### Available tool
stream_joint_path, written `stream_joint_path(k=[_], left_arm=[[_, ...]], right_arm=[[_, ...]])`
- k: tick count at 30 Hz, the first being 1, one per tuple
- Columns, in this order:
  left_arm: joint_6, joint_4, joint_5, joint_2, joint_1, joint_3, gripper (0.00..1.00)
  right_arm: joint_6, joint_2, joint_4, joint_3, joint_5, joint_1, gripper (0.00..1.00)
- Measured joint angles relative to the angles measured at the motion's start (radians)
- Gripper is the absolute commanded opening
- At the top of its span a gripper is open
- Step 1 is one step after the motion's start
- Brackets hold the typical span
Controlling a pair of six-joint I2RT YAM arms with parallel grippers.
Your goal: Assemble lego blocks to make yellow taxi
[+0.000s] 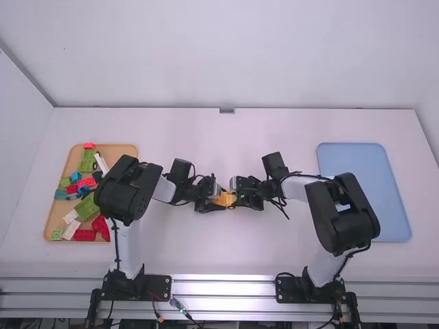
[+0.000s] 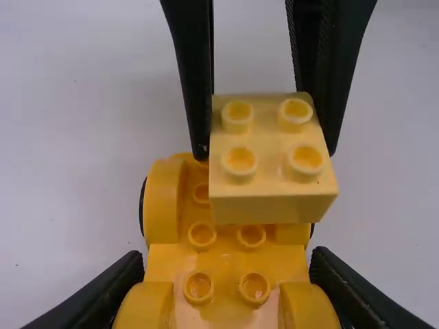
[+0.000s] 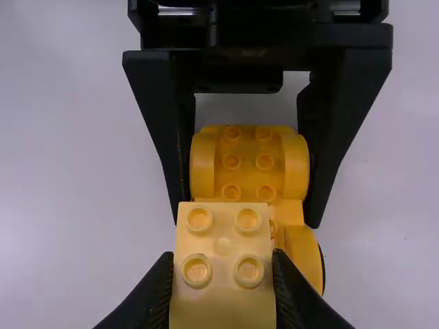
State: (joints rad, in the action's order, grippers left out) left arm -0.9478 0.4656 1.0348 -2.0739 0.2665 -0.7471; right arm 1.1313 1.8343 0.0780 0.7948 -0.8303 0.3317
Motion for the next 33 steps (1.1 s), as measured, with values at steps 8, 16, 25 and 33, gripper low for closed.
stream_joint_path(k=[8, 16, 25, 33], left_arm=[[0.010, -0.024, 0.000, 0.000, 0.000, 0.000, 0.59], [0.010, -0.020, 0.000, 0.000, 0.000, 0.000, 0.60], [0.010, -0.011, 0.000, 0.000, 0.000, 0.000, 0.61], [0.013, -0.011, 0.000, 0.000, 0.000, 0.000, 0.61]], right_arm=[[-0.003, 0.000, -0.041, 0.000, 0.000, 0.000, 0.10], [-0.006, 0.032, -0.056, 0.000, -0.012, 0.000, 0.10], [-0.006, 0.032, -0.053, 0.000, -0.023, 0.000, 0.10], [-0.036, 0.032, -0.094, 0.000, -0.023, -0.010, 0.11]])
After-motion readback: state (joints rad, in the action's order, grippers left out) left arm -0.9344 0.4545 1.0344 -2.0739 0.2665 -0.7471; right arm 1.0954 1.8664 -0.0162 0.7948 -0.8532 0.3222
